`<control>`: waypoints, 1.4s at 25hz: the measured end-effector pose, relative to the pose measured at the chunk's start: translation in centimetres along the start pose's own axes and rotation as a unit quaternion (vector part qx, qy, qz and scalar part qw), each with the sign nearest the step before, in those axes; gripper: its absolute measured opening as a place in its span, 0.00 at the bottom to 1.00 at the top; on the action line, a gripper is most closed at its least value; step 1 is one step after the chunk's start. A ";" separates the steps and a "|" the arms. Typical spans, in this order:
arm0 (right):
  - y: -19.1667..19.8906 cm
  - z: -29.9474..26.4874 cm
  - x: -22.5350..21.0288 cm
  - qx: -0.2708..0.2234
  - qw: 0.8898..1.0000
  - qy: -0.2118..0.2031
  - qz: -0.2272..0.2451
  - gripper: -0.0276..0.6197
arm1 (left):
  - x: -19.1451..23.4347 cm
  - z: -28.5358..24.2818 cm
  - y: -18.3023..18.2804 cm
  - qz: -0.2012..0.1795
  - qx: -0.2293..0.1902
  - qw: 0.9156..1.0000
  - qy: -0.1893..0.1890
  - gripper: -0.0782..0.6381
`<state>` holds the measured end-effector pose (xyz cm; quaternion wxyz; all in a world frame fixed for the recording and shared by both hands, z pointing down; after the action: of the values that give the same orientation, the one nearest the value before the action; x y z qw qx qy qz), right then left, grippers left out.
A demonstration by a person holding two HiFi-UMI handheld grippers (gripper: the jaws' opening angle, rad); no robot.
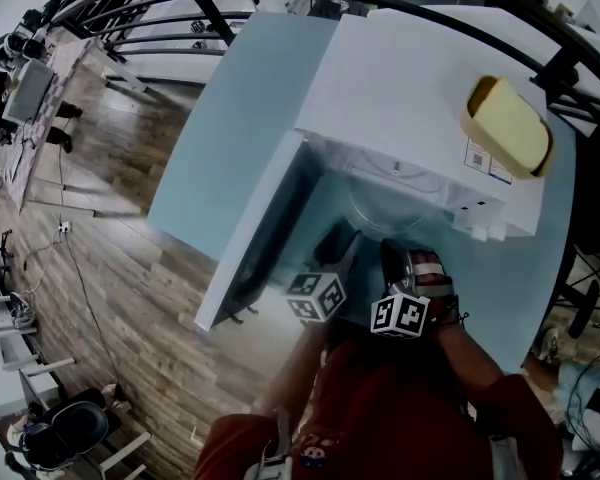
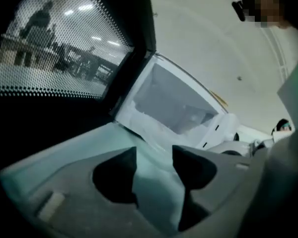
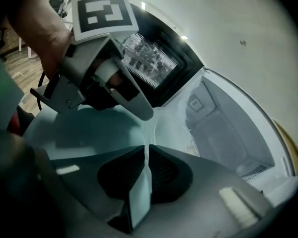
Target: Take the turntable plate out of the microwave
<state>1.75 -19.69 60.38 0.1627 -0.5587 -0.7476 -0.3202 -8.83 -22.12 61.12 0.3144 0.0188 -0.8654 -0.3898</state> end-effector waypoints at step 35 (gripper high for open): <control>1.3 1.2 -1.2 -0.014 0.999 -0.001 -0.030 0.04 | -0.5 -11.2 -2.7 0.344 -0.011 0.888 0.306 0.26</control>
<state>3.53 -19.58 59.16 0.1446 -0.5386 -0.7597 -0.3343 -2.78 -31.28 64.57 0.6782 -0.1652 -0.6740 -0.2420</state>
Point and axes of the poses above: the fingertips, and each gripper's own axes: z backward along the fingers, x to its left, y out of its underside, the point moved 5 cm from there along z, backward along the fingers, and after that the axes turned 15 degrees about x, right-handed, at the moved point
